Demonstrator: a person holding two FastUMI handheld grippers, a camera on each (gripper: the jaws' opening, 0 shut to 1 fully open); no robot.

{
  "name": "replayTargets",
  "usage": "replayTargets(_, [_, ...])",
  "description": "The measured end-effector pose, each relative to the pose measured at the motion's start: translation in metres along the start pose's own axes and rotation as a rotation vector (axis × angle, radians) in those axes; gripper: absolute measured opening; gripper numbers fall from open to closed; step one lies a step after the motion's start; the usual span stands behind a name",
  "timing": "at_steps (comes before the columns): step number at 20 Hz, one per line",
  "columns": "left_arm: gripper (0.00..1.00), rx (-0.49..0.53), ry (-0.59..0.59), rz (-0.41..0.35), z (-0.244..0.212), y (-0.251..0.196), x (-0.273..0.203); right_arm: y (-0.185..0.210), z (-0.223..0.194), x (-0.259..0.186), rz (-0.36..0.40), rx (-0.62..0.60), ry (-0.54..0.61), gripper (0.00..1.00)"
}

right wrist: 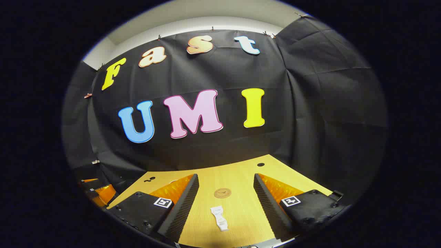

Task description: Put the toothbrush and toothpaste on the desktop into the cup, then pick up the cup and place it on the coaster on the desktop.

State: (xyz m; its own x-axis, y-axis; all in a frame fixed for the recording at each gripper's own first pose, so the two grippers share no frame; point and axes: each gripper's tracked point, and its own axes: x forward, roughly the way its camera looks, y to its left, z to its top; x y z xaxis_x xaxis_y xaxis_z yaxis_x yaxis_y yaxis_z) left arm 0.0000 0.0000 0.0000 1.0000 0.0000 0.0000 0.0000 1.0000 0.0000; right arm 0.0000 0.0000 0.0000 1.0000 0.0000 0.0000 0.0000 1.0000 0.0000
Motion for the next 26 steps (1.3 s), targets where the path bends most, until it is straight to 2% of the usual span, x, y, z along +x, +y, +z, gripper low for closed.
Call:
replayTargets(6, [0.97, -0.024, 0.024, -0.029, -0.004, -0.007, 0.010, -0.015, -0.006, 0.000, -0.031, -0.011, 0.014, 0.98])
replayTargets(13, [0.97, -0.028, 0.046, -0.059, -0.006, -0.024, 0.021, -0.011, -0.007, 0.011, 0.001, -0.055, 0.022, 0.98])
replayTargets(16, [0.97, -0.052, 0.071, -0.051, -0.010, -0.025, 0.030, -0.010, -0.012, 0.020, 0.016, -0.097, 0.057, 0.98])
replayTargets(26, [0.97, -0.055, 0.109, 0.015, -0.025, -0.017, 0.053, 0.000, -0.030, 0.052, 0.085, -0.127, 0.134, 0.98])
